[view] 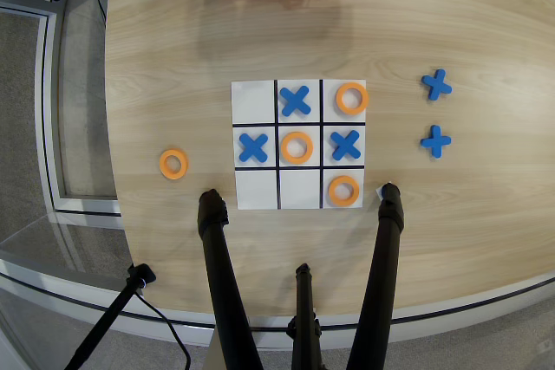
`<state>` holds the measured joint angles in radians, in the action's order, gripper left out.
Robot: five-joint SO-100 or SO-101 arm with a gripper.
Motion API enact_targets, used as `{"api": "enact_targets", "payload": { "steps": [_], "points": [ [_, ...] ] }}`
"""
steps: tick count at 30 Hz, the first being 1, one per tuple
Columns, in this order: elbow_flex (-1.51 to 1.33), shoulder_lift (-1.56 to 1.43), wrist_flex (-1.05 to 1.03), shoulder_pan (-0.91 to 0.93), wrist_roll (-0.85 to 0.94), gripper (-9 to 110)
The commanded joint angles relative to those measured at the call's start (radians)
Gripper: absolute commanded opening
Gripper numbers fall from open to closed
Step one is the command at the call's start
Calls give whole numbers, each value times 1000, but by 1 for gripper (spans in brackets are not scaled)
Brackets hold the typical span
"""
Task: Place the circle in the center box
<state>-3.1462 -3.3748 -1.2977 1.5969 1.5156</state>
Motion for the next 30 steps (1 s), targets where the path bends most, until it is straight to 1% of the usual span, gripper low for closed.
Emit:
{"api": "enact_targets", "payload": {
  "steps": [1,5,30],
  "points": [
    [-57,-18,2,-17,-5,0],
    [-57,-18,2,-49,-5,0],
    [-57,-18,0,-49,-5,0]
  ]
}}
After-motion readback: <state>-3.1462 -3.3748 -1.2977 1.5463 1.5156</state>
